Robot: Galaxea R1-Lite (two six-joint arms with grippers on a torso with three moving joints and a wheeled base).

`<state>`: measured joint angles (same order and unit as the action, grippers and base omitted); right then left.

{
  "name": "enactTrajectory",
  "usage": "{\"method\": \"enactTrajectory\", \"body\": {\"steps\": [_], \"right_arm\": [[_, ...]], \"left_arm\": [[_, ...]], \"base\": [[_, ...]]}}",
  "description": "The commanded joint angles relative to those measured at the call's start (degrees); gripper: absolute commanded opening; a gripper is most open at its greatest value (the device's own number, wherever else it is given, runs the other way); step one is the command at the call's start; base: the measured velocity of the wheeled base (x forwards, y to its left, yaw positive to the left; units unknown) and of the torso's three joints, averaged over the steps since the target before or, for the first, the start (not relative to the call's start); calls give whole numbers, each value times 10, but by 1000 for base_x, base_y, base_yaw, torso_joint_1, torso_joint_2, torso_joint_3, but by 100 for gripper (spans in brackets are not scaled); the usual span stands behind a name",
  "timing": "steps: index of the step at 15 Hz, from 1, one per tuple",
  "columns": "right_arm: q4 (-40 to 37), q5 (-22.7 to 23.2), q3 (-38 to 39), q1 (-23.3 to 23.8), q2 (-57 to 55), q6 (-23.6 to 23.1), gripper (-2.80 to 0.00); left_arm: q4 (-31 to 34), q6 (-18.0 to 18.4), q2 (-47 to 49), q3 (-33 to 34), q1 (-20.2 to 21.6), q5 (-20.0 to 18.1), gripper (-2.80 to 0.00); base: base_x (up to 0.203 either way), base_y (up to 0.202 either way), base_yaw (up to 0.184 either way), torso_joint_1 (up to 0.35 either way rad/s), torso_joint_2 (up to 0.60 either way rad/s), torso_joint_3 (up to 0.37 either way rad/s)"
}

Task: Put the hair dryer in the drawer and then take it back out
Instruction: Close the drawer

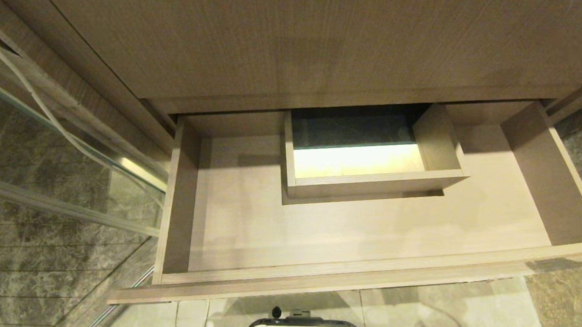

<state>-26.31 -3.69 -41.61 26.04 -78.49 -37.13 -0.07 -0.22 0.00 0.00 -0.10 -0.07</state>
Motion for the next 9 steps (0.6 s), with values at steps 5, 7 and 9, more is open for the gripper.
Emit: {"method": "enactTrajectory", "body": {"steps": [5,7,9], "right_arm": [[4,2,-87,0,-127,-2,-280],[21,2,-95,0,-141,-1,-280],[52,2,-97,0,-147,-1,-280]], "left_arm": [[0,0,0,1,0,1,-280],[0,0,0,1,0,0,-280],[0,0,0,1,-1,0,-280]], "base": [[0,0,0,0,0,0],[0,0,0,0,0,0],[0,0,0,0,0,0]]}}
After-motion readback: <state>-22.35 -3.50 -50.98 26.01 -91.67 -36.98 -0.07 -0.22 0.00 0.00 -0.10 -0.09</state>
